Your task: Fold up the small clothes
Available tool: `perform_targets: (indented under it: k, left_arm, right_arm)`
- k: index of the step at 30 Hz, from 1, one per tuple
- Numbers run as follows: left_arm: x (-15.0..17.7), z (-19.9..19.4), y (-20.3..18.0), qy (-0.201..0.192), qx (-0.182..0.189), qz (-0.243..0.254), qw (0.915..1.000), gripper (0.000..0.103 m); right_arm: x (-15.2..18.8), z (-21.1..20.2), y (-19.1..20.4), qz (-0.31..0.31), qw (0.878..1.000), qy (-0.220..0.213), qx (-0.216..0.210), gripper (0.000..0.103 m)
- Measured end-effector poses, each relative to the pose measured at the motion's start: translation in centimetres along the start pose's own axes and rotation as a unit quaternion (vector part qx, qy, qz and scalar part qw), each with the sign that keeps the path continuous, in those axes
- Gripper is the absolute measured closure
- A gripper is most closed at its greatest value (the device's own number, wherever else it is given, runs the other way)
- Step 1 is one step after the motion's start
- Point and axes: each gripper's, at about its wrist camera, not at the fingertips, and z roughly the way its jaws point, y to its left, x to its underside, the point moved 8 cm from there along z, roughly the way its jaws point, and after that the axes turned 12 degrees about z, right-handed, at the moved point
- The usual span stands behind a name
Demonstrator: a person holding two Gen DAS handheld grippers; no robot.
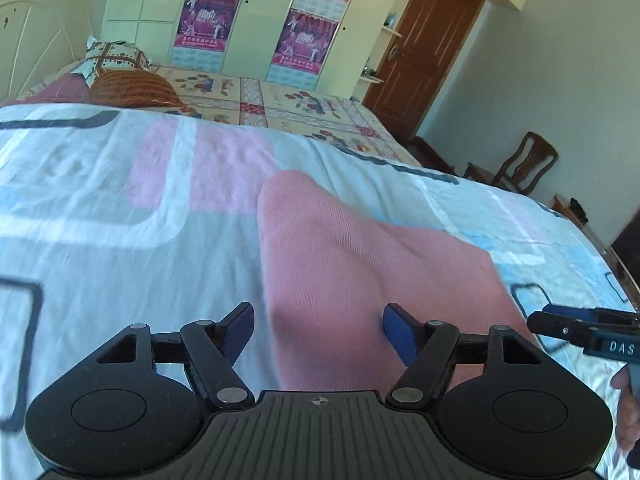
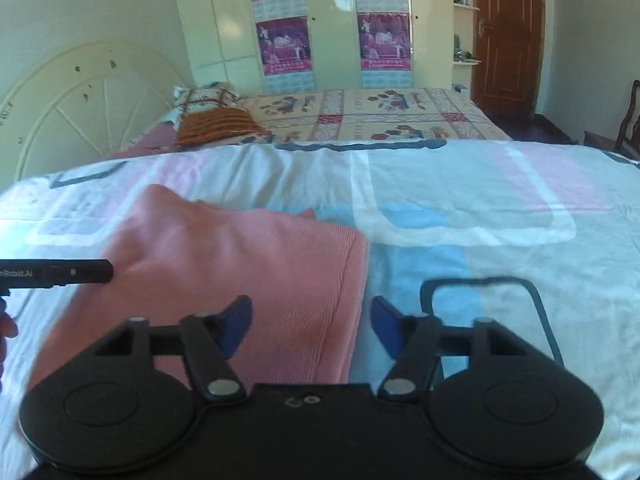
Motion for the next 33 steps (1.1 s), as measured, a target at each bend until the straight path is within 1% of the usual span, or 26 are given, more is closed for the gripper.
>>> perform_targets:
  k: [1,2,4,7,9,10,11,12,14,15,16,17,18,19,20,21,23,24,25,27,28,30,33]
  left_arm:
    - [0.9,-0.8,-0.1,0.001,0.004,-0.001,1.0,0.032]
    - [1.7,-1.5,-0.1,0.0,0.006,-0.002,1.0,0.032]
    - [3.1,-2.6,-0.3,-0.001,0.006,-0.004,1.0,0.032]
    - [3.9,-2.5,0.1,0.004,0.0,-0.017,0.9999,0.032]
    - [4.0,-2.1,0.3,0.008,0.002,-0.03,0.9995,0.033]
    - [3.8,-2.0,0.4,0.008,0.0,-0.031,0.9995,0.033]
    - [3.7,-2.1,0.2,0.007,-0.001,-0.027,0.9996,0.033]
    - [3.5,-2.3,0.0,0.006,-0.002,-0.022,0.9998,0.033]
    - [3.3,-2.4,-0.5,0.005,0.001,-0.018,0.9998,0.033]
    - [3.5,-2.3,-0.8,0.009,-0.005,-0.011,0.9999,0.033]
    - [3.7,-2.1,-1.0,0.017,-0.018,0.001,0.9997,0.032]
    - [3.9,-1.8,-1.1,0.02,-0.027,0.011,0.9994,0.032]
    - [4.0,-1.7,-1.1,0.021,-0.029,0.01,0.9993,0.032]
    - [3.8,-1.6,-1.1,0.024,-0.028,0.009,0.9993,0.032]
    - [3.4,-1.9,-1.2,0.023,-0.029,0.018,0.9992,0.032]
    - [2.7,-2.3,-1.2,0.013,-0.032,0.03,0.999,0.032]
    - [1.1,-3.2,-0.8,-0.022,-0.029,0.036,0.9987,0.032]
    - [0.2,-3.0,-0.3,-0.028,-0.025,0.031,0.9988,0.032]
    - [-0.5,-2.5,0.1,-0.029,-0.028,0.028,0.9988,0.032]
    - [-2.0,-1.4,0.6,-0.033,-0.033,0.035,0.9983,0.032]
    - [-2.6,-0.7,0.7,-0.032,-0.034,0.035,0.9983,0.032]
    - [-3.3,0.8,0.8,-0.026,-0.024,0.036,0.9987,0.032]
    - [-4.0,2.9,0.9,-0.014,-0.024,0.048,0.9985,0.032]
  right_arm:
    - [0.7,-0.8,-0.5,0.014,1.0,0.011,-0.003,0.075]
    - [1.4,-1.5,-1.0,0.028,0.999,0.017,-0.005,0.079]
    - [3.0,-2.9,-1.9,0.041,0.999,0.029,-0.007,0.077]
    - [4.5,-3.6,-2.5,0.066,0.996,0.05,-0.02,0.067]
    - [5.0,-2.9,-2.3,0.066,0.996,0.06,-0.022,0.076]
    - [5.1,-2.6,-1.8,0.06,0.996,0.063,-0.03,0.089]
    - [4.8,-2.6,-1.7,0.052,0.997,0.054,-0.023,0.093]
    - [4.2,-2.9,-1.6,0.045,0.998,0.034,-0.011,0.093]
    - [3.0,-4.2,-1.5,0.052,0.999,-0.001,-0.017,0.093]
    - [2.6,-4.7,-1.3,0.047,0.999,-0.011,-0.021,0.093]
    - [2.7,-4.6,-1.3,0.042,0.999,-0.007,-0.021,0.093]
    - [3.1,-3.9,-1.6,0.044,0.999,0.01,-0.017,0.093]
    - [4.0,-2.7,-2.1,0.048,0.998,0.038,-0.01,0.093]
    - [5.0,-1.5,-2.6,0.045,0.997,0.063,-0.001,0.09]
    - [5.4,-1.2,-2.7,0.04,0.997,0.063,0.001,0.087]
    - [5.1,-1.5,-2.7,0.038,0.998,0.054,0.007,0.081]
    - [3.5,-3.0,-2.3,0.033,0.999,0.013,0.012,0.059]
    - [2.5,-3.6,-2.0,0.03,0.999,-0.011,0.0,0.053]
    - [1.4,-3.4,-1.9,0.033,0.999,-0.023,-0.01,0.053]
    - [-0.4,-1.7,-2.2,0.054,0.998,-0.017,-0.02,0.059]
    - [-1.1,-0.6,-2.5,0.061,0.998,-0.014,-0.02,0.067]
    - [-2.3,1.7,-2.8,0.067,0.998,-0.011,-0.013,0.067]
    - [-3.2,4.5,-3.2,0.075,0.997,-0.002,-0.014,0.067]
